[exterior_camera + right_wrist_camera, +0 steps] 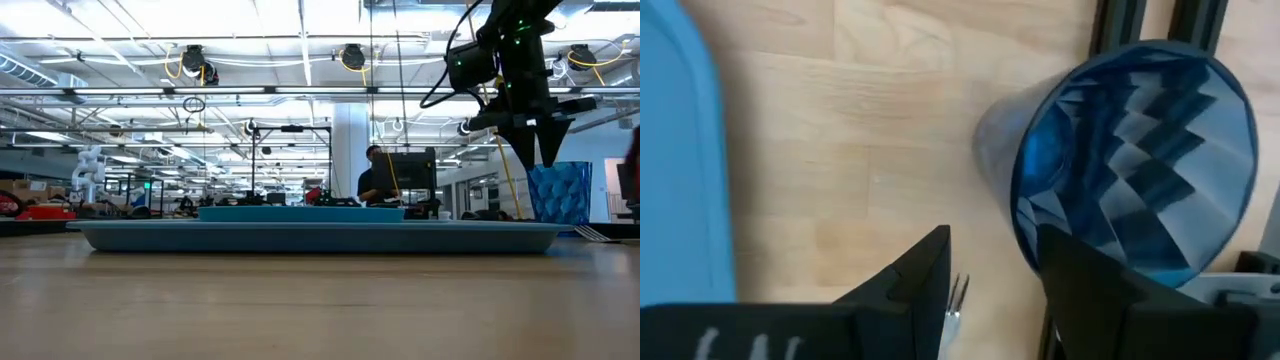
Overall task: Pick and place plate/cup/fork/spoon on tray
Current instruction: Put the blue glass on the blue serving tray to the top left of the blue plate
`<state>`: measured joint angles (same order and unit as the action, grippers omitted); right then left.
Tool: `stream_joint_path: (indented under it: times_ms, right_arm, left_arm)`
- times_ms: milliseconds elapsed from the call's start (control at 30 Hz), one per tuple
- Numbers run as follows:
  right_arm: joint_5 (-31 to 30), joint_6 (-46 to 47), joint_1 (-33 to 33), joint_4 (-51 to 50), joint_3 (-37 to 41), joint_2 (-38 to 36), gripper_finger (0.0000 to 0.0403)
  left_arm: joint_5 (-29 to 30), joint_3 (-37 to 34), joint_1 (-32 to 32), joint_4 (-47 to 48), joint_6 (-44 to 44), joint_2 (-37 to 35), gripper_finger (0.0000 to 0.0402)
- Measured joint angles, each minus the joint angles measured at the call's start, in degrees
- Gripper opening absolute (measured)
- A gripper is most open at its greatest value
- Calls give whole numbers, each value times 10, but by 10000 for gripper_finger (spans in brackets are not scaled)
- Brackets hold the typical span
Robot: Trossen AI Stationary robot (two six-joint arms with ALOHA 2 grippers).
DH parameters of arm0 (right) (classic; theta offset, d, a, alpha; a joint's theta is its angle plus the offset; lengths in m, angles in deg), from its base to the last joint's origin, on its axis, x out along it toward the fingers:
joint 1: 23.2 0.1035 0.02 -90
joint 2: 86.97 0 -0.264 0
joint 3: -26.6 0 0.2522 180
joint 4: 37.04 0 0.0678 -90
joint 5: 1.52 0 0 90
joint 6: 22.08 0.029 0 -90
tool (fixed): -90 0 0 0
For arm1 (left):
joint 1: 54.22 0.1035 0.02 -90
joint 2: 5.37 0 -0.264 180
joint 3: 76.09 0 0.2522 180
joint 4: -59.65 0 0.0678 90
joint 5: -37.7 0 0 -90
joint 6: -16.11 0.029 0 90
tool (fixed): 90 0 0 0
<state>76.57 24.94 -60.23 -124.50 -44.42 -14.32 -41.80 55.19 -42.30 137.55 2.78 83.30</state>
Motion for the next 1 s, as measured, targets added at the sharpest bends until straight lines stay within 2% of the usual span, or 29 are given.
stream_joint_path:
  times_ms: [233, 733, 867, 1000]
  right_arm:
    - [32, -10, 0, 44, 30, 0, 141]
    - [28, -12, 0, 54, 36, 0, 137]
    - [14, -15, 0, 54, 36, 0, 106]
    - [14, -34, 0, 66, 36, 0, 46]
  left_arm:
    - [-1, 0, -8, 4, -19, 0, 120]
    - [1, 0, -27, -8, -37, 0, 120]
    - [1, 0, -29, -9, -48, 0, 120]
    - [1, 0, -31, -9, -41, 0, 120]
